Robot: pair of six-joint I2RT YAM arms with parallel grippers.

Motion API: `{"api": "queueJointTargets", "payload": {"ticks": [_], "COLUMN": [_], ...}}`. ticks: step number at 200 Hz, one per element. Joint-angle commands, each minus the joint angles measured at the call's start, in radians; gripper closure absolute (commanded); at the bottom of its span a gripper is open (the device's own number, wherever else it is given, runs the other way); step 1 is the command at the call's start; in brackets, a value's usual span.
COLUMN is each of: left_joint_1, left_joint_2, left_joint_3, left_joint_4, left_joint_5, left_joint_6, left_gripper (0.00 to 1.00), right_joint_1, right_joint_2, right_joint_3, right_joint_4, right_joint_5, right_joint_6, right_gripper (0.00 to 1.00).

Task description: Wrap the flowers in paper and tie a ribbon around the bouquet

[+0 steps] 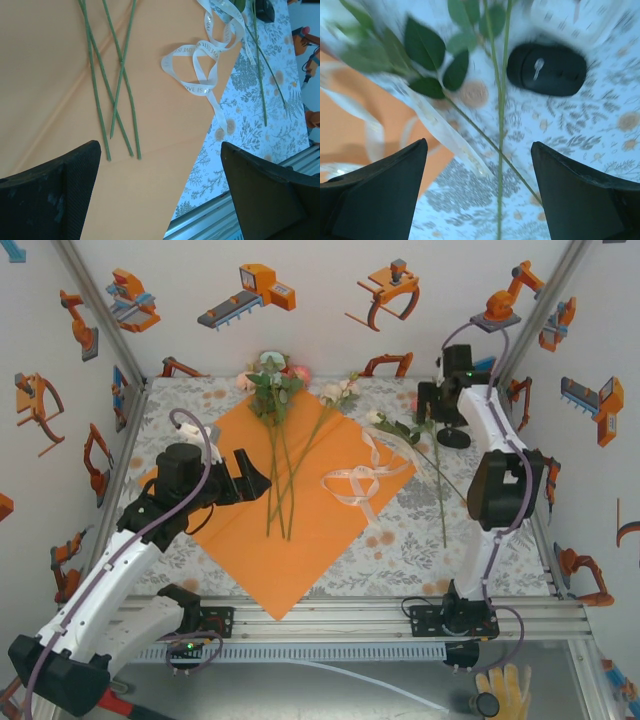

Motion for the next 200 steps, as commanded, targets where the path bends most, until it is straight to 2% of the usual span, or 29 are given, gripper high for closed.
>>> {"api": "queueJointTargets", "payload": {"ticks": [1, 17, 39, 58, 69, 84, 111, 128, 166, 183, 200], "left_joint_1": [-0.005, -0.006, -0.005, -0.005, -0.005, -0.005, -0.006, -0.005, -0.007, -0.008, -0.007], "left_joint_2": [0.0, -0.003, -0.01, -0.02, -0.024, -0.024, -0.025, -0.028, -0.037, -0.04, -0.039], "left_joint_3": [-0.012, -0.011, -0.013, -0.017, -0.02, -0.024, -0.022, -0.024, -0.024, -0.024, -0.024], "left_joint_4": [0.02, 0.009, -0.002, -0.003, -0.002, 0.0, -0.002, 0.001, 0.0, -0.005, -0.007], "left_joint_5": [0.014, 0.01, 0.001, -0.002, -0.006, -0.009, -0.009, -0.011, -0.011, -0.018, -0.025], "left_joint_6": [0.026, 0.032, 0.037, 0.034, 0.033, 0.032, 0.031, 0.029, 0.02, 0.021, 0.023], "left_gripper": [0.03, 0.03, 0.03, 0.03, 0.03, 0.03, 0.03, 0.03, 0.03, 0.03, 0.03], "right_joint_1": [0.01, 0.005, 0.003, -0.001, -0.006, -0.009, -0.009, -0.009, -0.021, -0.026, -0.026], "right_joint_2": [0.016, 0.033, 0.059, 0.073, 0.083, 0.107, 0.148, 0.17, 0.219, 0.236, 0.246], "right_joint_3": [-0.059, -0.096, -0.132, -0.151, -0.158, -0.155, -0.133, -0.111, -0.064, -0.044, -0.032], "right_joint_4": [-0.106, -0.096, -0.068, -0.046, -0.04, -0.038, -0.034, -0.035, -0.047, -0.062, -0.073], "right_joint_5": [-0.002, -0.03, 0.037, 0.063, 0.039, 0.023, 0.037, 0.024, 0.031, 0.024, 0.022], "right_joint_6": [-0.104, -0.096, -0.085, -0.084, -0.084, -0.084, -0.086, -0.093, -0.106, -0.113, -0.125], "right_gripper": [0.23, 0.25, 0.32, 0.48, 0.53, 0.53, 0.4, 0.41, 0.65, 0.72, 0.72]}}
